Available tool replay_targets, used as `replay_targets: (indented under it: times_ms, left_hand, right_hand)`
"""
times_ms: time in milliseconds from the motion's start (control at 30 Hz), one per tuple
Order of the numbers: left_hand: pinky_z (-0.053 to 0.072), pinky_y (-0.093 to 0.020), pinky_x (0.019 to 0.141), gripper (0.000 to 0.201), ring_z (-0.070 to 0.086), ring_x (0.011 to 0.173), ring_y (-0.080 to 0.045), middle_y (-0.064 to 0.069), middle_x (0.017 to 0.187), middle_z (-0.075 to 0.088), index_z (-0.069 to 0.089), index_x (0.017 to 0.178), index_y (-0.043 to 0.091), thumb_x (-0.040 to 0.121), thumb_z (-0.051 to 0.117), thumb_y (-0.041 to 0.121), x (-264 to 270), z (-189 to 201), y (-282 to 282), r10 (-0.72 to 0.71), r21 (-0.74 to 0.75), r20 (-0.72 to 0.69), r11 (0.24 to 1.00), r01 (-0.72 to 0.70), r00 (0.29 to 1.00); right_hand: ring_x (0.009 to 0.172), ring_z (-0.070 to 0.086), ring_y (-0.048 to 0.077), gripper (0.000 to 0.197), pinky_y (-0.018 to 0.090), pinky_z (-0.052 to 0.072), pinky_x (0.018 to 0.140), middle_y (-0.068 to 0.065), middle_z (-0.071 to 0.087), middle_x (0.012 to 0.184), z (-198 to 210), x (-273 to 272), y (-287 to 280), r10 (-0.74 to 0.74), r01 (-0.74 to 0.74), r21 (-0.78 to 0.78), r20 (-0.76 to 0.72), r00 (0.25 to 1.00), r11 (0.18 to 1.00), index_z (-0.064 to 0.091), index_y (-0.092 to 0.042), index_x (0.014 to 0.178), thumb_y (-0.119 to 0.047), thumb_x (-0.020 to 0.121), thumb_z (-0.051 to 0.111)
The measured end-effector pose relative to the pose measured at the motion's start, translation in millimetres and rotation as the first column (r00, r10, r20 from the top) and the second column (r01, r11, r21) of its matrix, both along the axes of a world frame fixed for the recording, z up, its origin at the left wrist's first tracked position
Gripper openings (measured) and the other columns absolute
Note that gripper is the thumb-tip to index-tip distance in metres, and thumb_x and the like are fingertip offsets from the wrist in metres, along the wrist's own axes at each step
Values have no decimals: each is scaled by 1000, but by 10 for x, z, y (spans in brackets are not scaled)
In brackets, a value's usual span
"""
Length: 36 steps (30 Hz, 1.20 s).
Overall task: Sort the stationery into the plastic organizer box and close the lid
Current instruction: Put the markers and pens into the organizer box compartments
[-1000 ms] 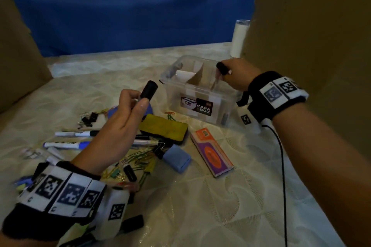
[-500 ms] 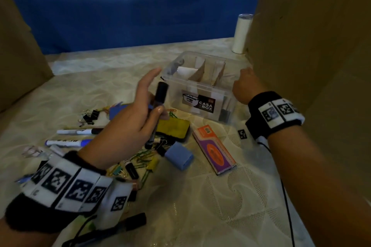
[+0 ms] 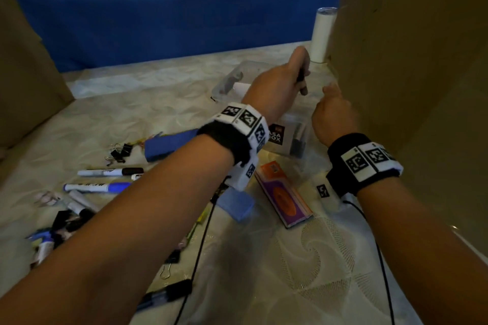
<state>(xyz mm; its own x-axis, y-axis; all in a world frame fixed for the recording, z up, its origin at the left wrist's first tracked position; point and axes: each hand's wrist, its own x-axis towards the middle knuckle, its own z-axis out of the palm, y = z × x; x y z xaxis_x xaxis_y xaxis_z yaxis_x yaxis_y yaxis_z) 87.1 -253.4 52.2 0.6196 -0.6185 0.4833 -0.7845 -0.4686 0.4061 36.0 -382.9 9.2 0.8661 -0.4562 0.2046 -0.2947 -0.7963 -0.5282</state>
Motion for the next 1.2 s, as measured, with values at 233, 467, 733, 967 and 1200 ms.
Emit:
replay_targets:
  times_ms: [233,467,733,967,1200]
  left_hand:
    - [-8,-52,117,48,-1,149,-16,3,161,14,27,148,22,102,21,36,160,-257,-105,-36,510,-21,859,41,999]
    - [-8,-49,119,47,-4,149,-13,9,160,15,44,141,26,103,18,34,-87,-114,582,2,386,20,922,-10,1000]
    - [17,-45,116,38,11,148,-16,9,155,29,61,122,30,100,32,41,-401,-298,1972,260,364,-73,906,-217,963]
    - [38,-34,98,24,46,126,-23,-6,135,53,64,97,26,99,43,13,-600,-567,2698,468,566,-303,789,-238,830]
    - [45,-35,94,28,56,113,-22,-1,124,59,64,116,25,91,57,15,-536,-587,2553,441,591,-204,767,-249,874]
  right_hand:
    - [138,36,30,47,39,34,105,8,23,158,18,-51,21,8,-8,-56,-6,1000,998,33,-6,145,-16,100,31]
    - [137,36,30,45,39,31,109,3,21,159,-4,-42,4,4,-3,-27,23,1000,1000,37,-8,143,-16,100,29]
    - [132,42,34,43,43,33,109,12,34,152,30,-47,70,22,-20,-36,59,998,999,43,-5,138,-11,97,35]
    - [105,56,30,26,39,43,88,14,60,114,184,-344,978,408,-365,-192,280,869,911,63,-10,107,-15,93,41]
    - [83,55,26,18,34,46,75,8,59,97,-124,-138,1889,564,-772,-265,-554,613,578,60,-6,104,-10,94,46]
